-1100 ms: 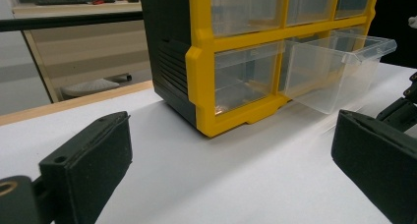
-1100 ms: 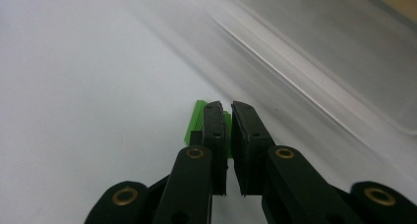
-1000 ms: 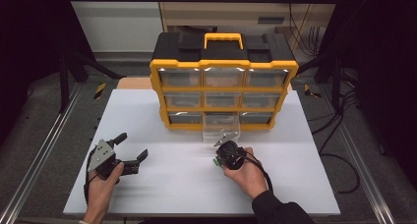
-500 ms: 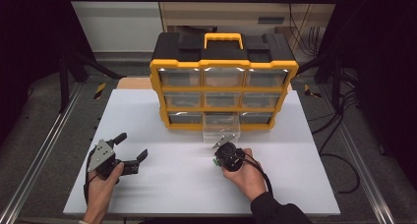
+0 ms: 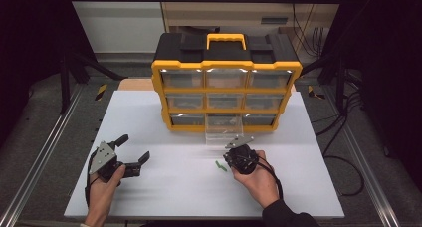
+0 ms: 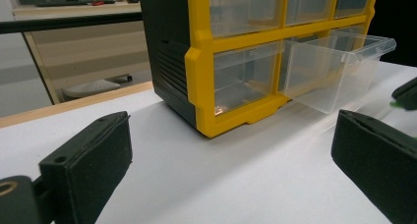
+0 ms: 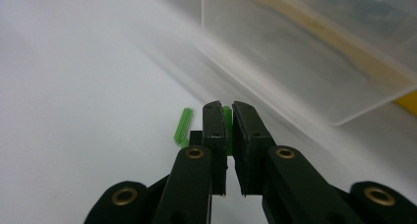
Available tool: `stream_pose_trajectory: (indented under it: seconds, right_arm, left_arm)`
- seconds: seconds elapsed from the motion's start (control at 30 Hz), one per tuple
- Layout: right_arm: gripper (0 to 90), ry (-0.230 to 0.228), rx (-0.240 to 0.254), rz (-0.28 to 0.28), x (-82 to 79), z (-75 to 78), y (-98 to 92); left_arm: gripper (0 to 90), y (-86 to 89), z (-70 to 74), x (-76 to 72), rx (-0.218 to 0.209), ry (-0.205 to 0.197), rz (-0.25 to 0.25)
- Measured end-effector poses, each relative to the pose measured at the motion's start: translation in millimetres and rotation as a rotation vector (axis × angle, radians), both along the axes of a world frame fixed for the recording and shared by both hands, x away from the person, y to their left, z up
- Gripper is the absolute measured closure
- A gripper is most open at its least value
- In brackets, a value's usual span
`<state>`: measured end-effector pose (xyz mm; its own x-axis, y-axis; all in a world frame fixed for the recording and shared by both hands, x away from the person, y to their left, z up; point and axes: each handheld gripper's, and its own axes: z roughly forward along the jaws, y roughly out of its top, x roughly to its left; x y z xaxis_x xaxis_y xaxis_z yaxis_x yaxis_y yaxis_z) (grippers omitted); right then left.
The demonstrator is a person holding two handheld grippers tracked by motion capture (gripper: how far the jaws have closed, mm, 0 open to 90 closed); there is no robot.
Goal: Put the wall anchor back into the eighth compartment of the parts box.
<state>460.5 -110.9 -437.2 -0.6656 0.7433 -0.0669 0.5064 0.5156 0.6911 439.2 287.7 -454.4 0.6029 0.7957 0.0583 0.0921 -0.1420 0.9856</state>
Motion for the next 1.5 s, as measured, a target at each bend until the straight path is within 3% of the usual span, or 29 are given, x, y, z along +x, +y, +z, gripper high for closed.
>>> stream_pose_trajectory:
  seconds: [0.13,0.47,0.67,0.97,1.5]
  right_arm:
    - [84.4,-0.038,0.07,-0.008,-5.4,16.1,-8.2]
    - [84.5,-0.087,0.152,-0.014,0.2,49.9,-14.6]
    - [84.5,-0.111,0.165,-0.023,10.0,61.1,-14.9]
    - [84.4,-0.111,0.181,-0.034,24.4,68.3,-10.2]
    - [84.4,-0.072,0.169,-0.047,46.1,73.2,-9.4]
  left_arm:
    - [1.4,0.4,0.0,-0.5,0.001,0.0,0.001]
    - [1.4,0.1,-0.3,0.1,-0.004,0.001,0.001]
    - [1.4,-0.5,-0.3,0.1,-0.003,0.001,-0.002]
    - [1.4,-0.4,-0.4,0.0,-0.001,0.001,0.0]
    - [1.4,0.1,-0.2,0.2,-0.004,0.001,0.0]
